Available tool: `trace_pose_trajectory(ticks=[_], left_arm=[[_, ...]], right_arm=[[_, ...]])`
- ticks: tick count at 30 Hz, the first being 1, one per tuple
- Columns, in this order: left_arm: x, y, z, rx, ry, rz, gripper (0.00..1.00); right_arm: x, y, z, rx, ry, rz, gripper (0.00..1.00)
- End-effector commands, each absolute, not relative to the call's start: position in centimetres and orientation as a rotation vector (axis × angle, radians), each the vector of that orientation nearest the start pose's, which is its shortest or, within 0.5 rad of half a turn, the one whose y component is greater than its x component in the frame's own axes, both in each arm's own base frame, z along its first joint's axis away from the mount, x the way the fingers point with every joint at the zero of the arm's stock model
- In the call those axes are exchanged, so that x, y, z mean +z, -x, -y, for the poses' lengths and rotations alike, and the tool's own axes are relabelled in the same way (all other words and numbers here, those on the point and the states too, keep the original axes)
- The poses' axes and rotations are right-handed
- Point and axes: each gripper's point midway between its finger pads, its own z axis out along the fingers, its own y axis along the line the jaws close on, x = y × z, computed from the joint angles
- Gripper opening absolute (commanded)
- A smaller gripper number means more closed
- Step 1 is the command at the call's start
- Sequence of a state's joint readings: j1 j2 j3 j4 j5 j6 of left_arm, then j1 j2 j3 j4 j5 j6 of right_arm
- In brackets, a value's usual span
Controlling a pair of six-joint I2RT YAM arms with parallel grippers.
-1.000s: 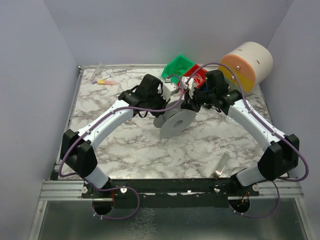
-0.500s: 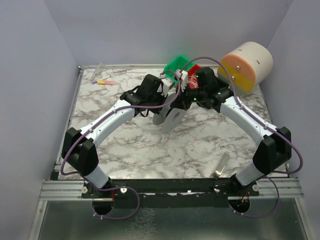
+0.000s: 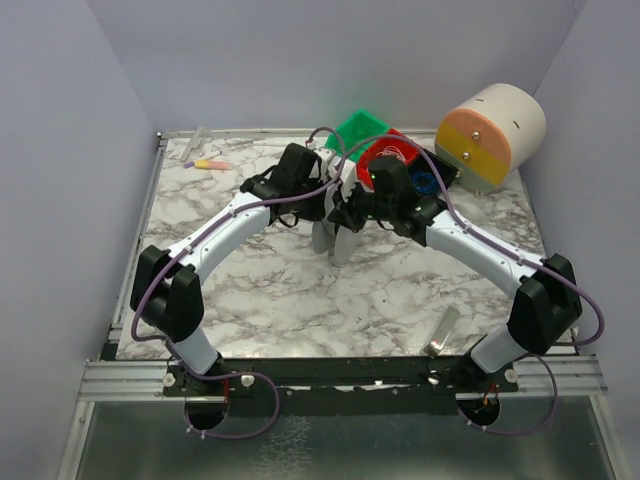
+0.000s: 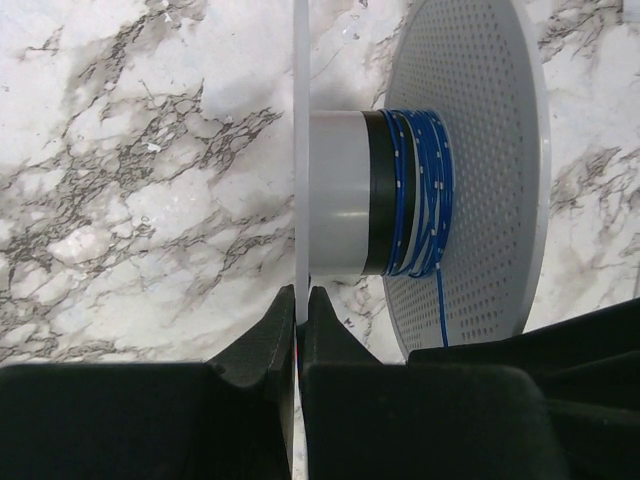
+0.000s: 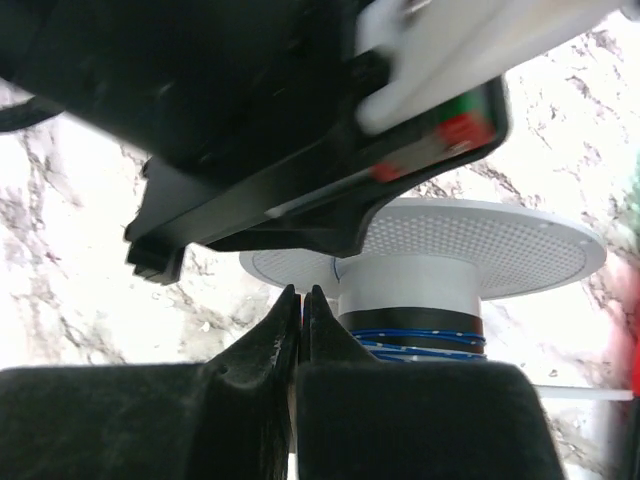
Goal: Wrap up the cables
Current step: Wrap the cable around the cable reel.
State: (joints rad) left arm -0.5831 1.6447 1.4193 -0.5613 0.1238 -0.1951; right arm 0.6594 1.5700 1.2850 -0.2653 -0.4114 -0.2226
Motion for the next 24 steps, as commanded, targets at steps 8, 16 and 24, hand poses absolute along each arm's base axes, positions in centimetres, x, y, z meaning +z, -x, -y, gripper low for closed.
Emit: trace_pose_trajectory(ticks=[8, 16, 24], left_arm=[[19.9, -37.5, 28.2, -0.777, -0.373, -2.341, 0.0], [20.0, -37.8, 27.8, -0.835, -0.336, -2.351, 0.0], [20.4, -37.8, 27.6, -0.944, -0.317, -2.348, 0.0]], right_arm=[[17.6, -31.4, -31.5, 0.38, 1.375, -1.656, 0.01], [17.0, -31.5, -29.7, 0.095, 1.49, -1.571, 0.01], [15.4, -31.3, -28.1, -0.105, 1.567, -1.501, 0.01]])
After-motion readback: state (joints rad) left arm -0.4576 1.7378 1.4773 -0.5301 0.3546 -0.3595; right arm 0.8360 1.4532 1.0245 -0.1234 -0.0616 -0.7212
